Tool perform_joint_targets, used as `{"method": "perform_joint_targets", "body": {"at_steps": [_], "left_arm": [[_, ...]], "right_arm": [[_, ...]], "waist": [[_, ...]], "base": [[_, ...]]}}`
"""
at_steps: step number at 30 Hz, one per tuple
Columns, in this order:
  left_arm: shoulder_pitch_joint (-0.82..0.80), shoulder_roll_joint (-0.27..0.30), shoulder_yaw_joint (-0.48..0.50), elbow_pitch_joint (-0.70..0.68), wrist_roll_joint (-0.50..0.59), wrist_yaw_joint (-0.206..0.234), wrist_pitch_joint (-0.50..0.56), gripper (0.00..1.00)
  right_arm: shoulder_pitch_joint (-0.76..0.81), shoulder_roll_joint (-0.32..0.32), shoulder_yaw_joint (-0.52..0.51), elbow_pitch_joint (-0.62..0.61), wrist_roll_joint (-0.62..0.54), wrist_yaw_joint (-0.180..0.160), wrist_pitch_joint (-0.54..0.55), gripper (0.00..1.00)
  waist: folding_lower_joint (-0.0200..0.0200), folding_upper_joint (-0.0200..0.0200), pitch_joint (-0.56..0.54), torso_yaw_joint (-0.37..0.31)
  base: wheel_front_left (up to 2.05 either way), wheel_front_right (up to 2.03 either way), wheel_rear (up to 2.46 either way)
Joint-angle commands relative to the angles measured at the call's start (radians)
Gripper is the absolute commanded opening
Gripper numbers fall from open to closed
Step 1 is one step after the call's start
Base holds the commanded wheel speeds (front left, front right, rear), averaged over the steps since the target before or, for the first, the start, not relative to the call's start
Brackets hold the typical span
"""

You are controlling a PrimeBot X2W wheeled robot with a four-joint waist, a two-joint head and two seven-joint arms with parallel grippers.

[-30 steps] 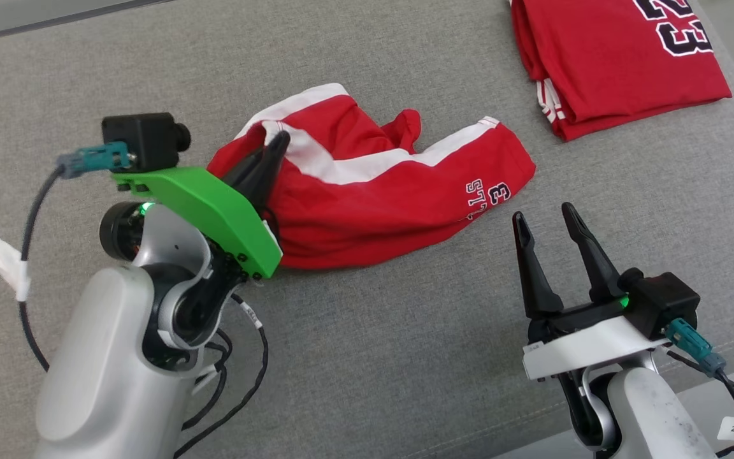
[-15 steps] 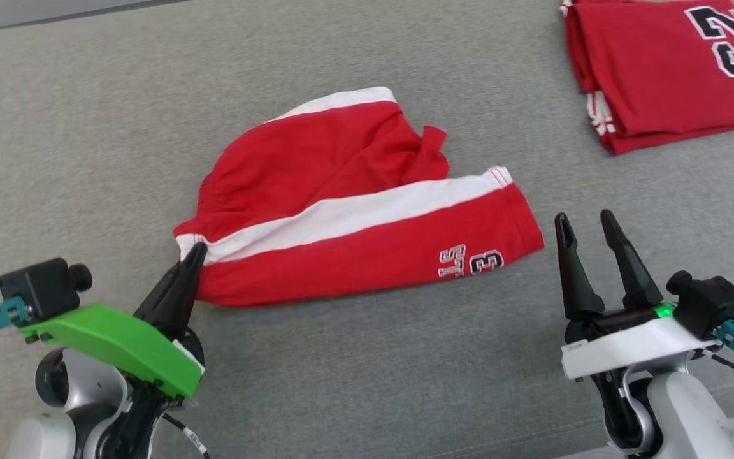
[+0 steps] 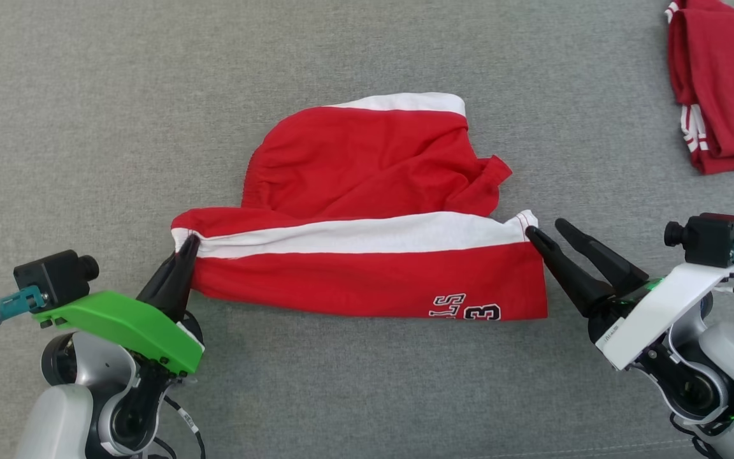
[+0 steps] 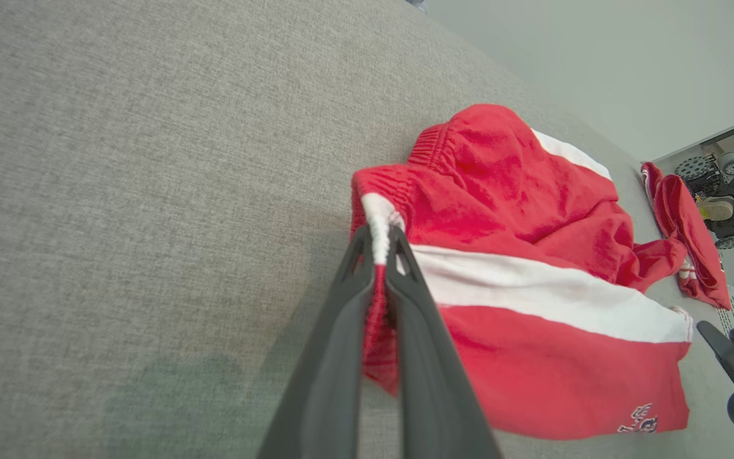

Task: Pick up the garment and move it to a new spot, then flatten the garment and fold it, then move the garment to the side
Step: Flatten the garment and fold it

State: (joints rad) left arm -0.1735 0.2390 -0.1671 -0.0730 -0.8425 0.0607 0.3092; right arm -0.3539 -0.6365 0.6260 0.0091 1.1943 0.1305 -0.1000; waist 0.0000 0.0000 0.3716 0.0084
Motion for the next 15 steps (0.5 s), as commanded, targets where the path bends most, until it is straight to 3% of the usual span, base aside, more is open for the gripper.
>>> {"method": "perform_joint_targets", "body": {"at_steps": [1,5,8,9,11,15], "left_arm": [[-0.021,0.001,0.002,0.011,0.013,-0.008,-0.008,0.00],[-0.036,-0.003,0.000,0.035,0.013,-0.015,-0.021,0.00],[-0.042,-0.006,0.000,0.045,0.010,-0.018,-0.026,0.00],[-0.044,-0.006,0.000,0.047,0.009,-0.019,-0.028,0.00],[-0.050,-0.008,-0.003,0.052,0.007,-0.019,-0.028,0.00],[-0.056,-0.007,-0.005,0.057,0.003,-0.021,-0.024,0.00]], "right_arm": [[-0.022,-0.026,0.023,-0.013,0.023,0.000,0.018,1.00],[-0.057,-0.077,0.076,-0.026,0.061,0.000,0.020,0.98],[-0.076,-0.090,0.108,-0.023,0.089,0.000,0.010,0.76],[-0.084,-0.092,0.118,-0.021,0.097,0.000,0.008,0.75],[-0.097,-0.095,0.141,-0.023,0.111,0.000,0.006,0.55],[-0.128,-0.096,0.179,-0.016,0.129,0.000,-0.012,0.54]], "waist": [[0.0000,0.0000,0.010,0.012],[0.0000,0.0000,0.012,0.018],[0.0000,0.0000,0.013,0.018],[0.0000,0.0000,0.013,0.018],[0.0000,0.0000,0.016,0.020],[0.0000,0.0000,0.021,0.020]], "base": [[0.00,0.00,0.00],[0.00,0.00,0.00],[0.00,0.00,0.00],[0.00,0.00,0.00],[0.00,0.00,0.00],[0.00,0.00,0.00]]}}
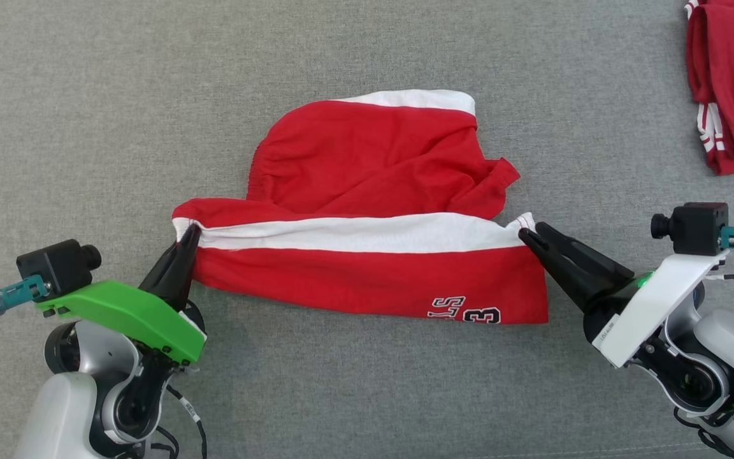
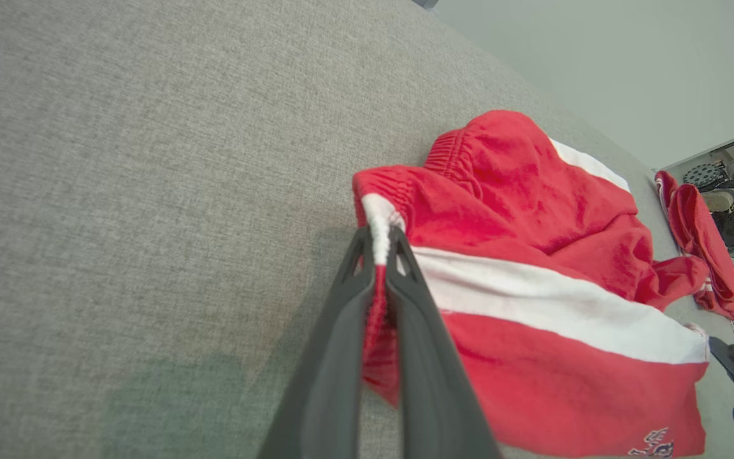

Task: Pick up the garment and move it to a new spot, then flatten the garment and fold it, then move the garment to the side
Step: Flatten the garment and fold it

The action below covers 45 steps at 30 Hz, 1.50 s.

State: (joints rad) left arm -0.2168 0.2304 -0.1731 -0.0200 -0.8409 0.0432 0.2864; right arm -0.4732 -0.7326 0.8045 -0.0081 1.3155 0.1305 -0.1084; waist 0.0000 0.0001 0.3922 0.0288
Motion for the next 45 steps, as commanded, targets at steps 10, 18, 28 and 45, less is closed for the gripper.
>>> {"method": "perform_joint_targets", "body": {"at_steps": [10,18,28,45], "left_arm": [[-0.029,0.003,-0.005,0.010,0.004,-0.003,-0.003,0.00],[-0.029,0.001,-0.003,0.022,-0.004,-0.006,-0.013,0.00],[-0.067,-0.007,0.001,0.013,-0.025,-0.018,-0.012,0.00],[-0.904,-0.073,-0.075,0.022,-0.002,-0.007,0.172,0.00]], "right_arm": [[-0.069,-0.025,0.071,0.051,0.034,0.000,-0.052,1.00],[-0.100,-0.026,0.118,0.046,0.069,0.000,-0.063,0.96],[-0.177,-0.039,0.134,0.026,0.085,0.000,-0.122,0.00],[-0.652,-0.142,-0.342,0.106,-0.130,0.000,-0.157,0.00]], "waist": [[0.0000,-0.0001,0.013,0.004],[0.0000,-0.0001,0.019,0.000],[0.0000,-0.0001,0.016,-0.018],[0.0000,-0.0001,0.209,-0.107]], "base": [[0.00,0.00,0.00],[0.00,0.00,0.00],[0.00,0.00,0.00],[0.00,0.00,0.00]]}}
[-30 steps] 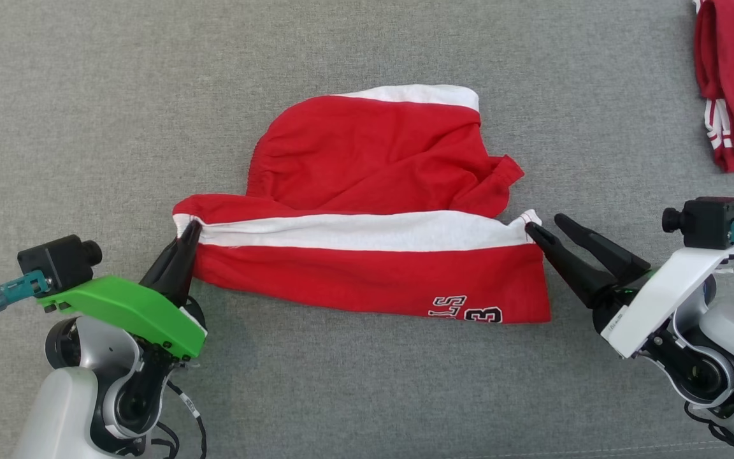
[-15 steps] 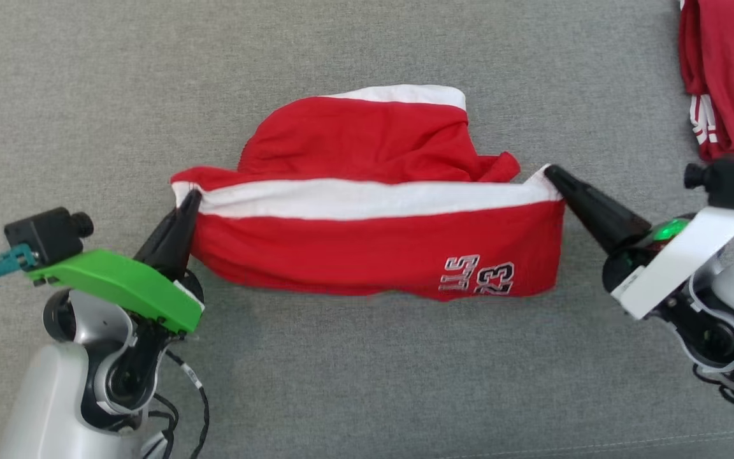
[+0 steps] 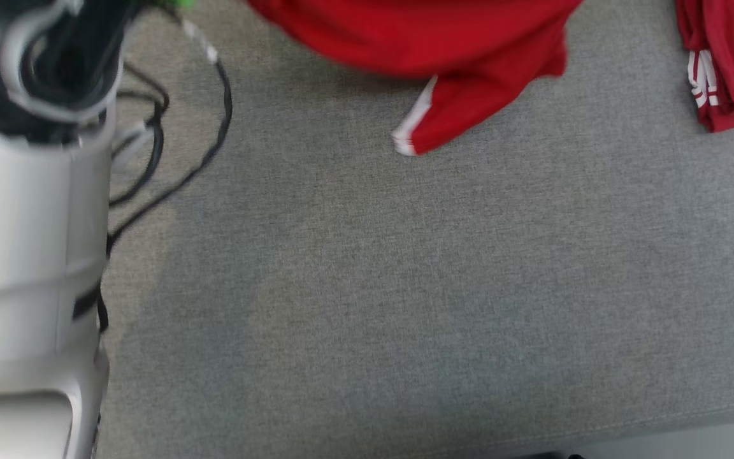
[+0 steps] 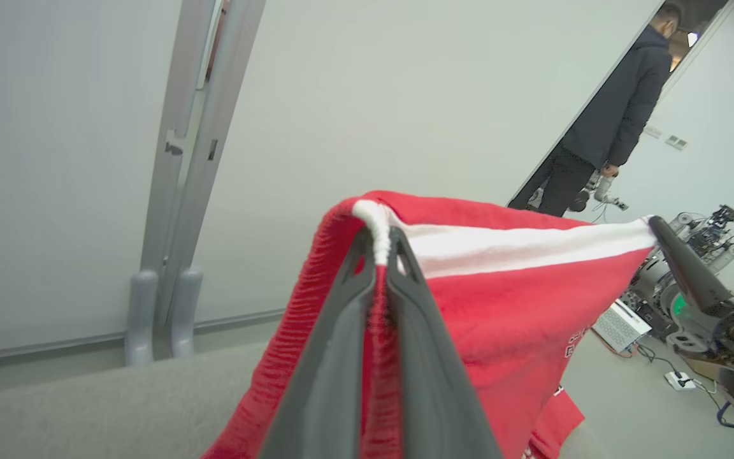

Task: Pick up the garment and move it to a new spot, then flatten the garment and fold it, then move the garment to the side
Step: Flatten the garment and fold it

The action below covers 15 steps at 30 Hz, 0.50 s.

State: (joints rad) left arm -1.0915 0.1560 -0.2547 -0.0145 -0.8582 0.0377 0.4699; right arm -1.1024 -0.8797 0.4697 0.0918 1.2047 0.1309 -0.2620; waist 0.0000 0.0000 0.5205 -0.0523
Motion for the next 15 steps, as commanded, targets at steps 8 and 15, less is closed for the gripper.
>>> {"method": "perform_joint_targets", "body": {"at_steps": [8,15], "left_arm": [[-0.454,-0.093,-0.028,0.289,0.029,-0.117,-0.249,0.00],[-0.306,-0.053,-0.129,0.316,-0.017,-0.169,-0.371,0.00]], "right_arm": [[-0.320,0.137,-0.166,0.081,-0.223,0.000,-0.003,0.00],[-0.161,0.148,-0.144,-0.066,-0.172,-0.001,-0.003,0.00]], "waist": [[0.0000,0.0000,0.199,-0.062],[0.0000,0.0000,0.202,-0.061]], "base": [[0.00,0.00,0.00],[0.00,0.00,0.00]]}}
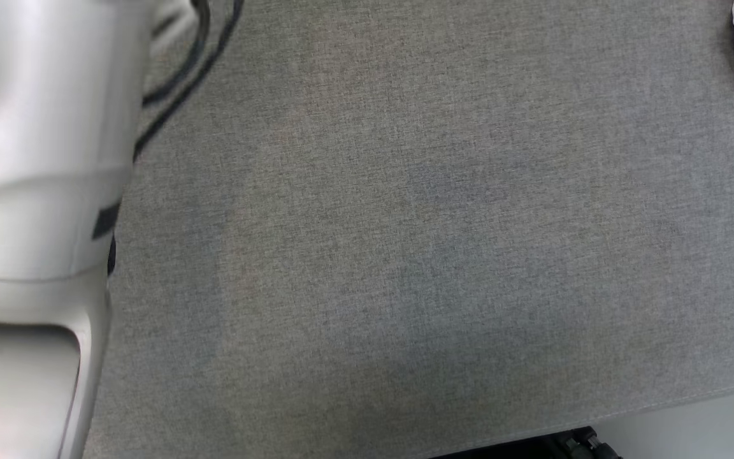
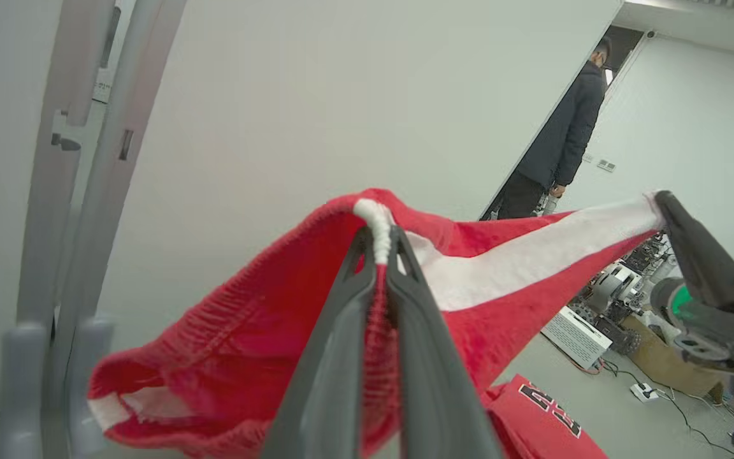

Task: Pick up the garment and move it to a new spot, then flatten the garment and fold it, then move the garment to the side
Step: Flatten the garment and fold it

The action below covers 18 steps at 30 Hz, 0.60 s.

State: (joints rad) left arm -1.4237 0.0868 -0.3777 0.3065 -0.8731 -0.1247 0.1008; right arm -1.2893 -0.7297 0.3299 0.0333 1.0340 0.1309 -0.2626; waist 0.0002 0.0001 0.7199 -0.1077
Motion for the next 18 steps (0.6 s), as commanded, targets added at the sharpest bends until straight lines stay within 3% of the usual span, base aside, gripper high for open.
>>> {"method": "perform_joint_targets", "body": {"at_steps": [1,8,13,18], "left_arm": [[0.067,0.034,-0.030,-0.026,-0.011,-0.008,-0.007,0.00],[0.488,0.178,-0.099,-0.192,-0.157,-0.007,-0.063,0.00],[0.800,0.242,-0.089,-0.280,-0.251,-0.005,-0.101,0.00],[1.066,0.276,-0.098,-0.382,-0.326,0.025,-0.112,0.00]], "right_arm": [[0.074,-0.002,-0.008,-0.028,0.002,-0.001,-0.002,0.00],[0.501,0.015,-0.098,-0.124,-0.015,-0.001,-0.003,0.00],[0.834,0.060,-0.214,-0.182,0.040,-0.001,-0.003,0.00],[1.122,0.095,-0.276,-0.262,0.090,-0.001,-0.003,0.00]], "waist": [[-0.0002,-0.0001,-0.002,-0.004],[-0.0002,-0.0001,-0.097,0.011],[-0.0002,-0.0001,-0.195,0.020],[-0.0002,-0.0001,-0.289,0.027]], "base": [[0.00,0.00,0.00],[0.00,0.00,0.00],[0.00,0.00,0.00],[0.00,0.00,0.00]]}}
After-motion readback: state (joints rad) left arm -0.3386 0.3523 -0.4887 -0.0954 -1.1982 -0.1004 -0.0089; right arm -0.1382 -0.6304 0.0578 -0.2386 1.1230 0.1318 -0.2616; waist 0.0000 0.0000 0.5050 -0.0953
